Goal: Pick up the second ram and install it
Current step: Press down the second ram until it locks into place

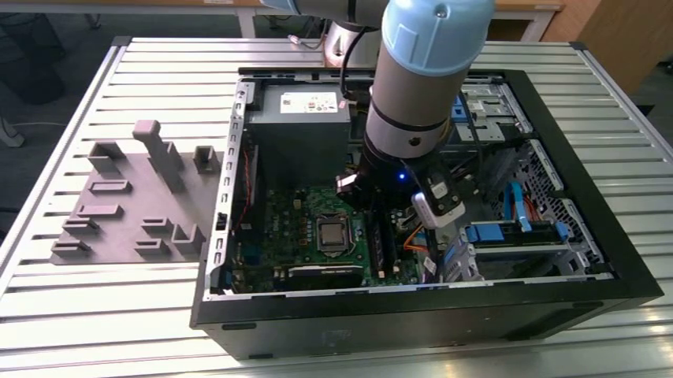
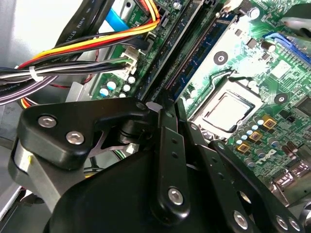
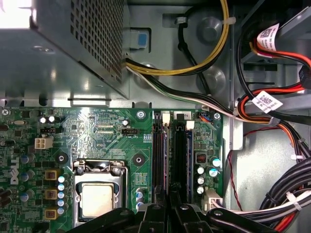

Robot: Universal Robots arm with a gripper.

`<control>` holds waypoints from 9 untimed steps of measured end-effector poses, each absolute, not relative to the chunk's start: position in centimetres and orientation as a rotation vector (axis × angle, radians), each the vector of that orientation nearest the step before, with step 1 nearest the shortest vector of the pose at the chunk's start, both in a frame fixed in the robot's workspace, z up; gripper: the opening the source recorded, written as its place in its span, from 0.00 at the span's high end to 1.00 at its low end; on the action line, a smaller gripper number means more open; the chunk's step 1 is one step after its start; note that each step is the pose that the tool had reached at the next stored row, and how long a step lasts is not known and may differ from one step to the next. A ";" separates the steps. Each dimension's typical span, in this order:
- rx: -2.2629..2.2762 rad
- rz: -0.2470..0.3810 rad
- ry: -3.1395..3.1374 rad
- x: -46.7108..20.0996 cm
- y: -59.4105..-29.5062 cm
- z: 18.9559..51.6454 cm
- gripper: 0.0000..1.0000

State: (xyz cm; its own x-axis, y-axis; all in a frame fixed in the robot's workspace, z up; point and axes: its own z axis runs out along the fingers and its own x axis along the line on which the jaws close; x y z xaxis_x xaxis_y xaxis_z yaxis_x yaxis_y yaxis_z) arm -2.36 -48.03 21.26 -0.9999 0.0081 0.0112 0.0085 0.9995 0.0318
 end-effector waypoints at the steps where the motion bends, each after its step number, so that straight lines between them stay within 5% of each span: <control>1: -0.013 -0.050 -3.130 -2.4 -48.0 21.3 0.86; 9: -0.003 -0.049 -3.130 -2.4 -48.0 21.3 0.86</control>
State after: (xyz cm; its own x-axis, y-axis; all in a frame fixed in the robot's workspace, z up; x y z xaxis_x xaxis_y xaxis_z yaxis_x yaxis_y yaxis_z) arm -2.37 -48.04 21.31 -0.9999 0.0019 0.0113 0.0023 0.9995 0.0316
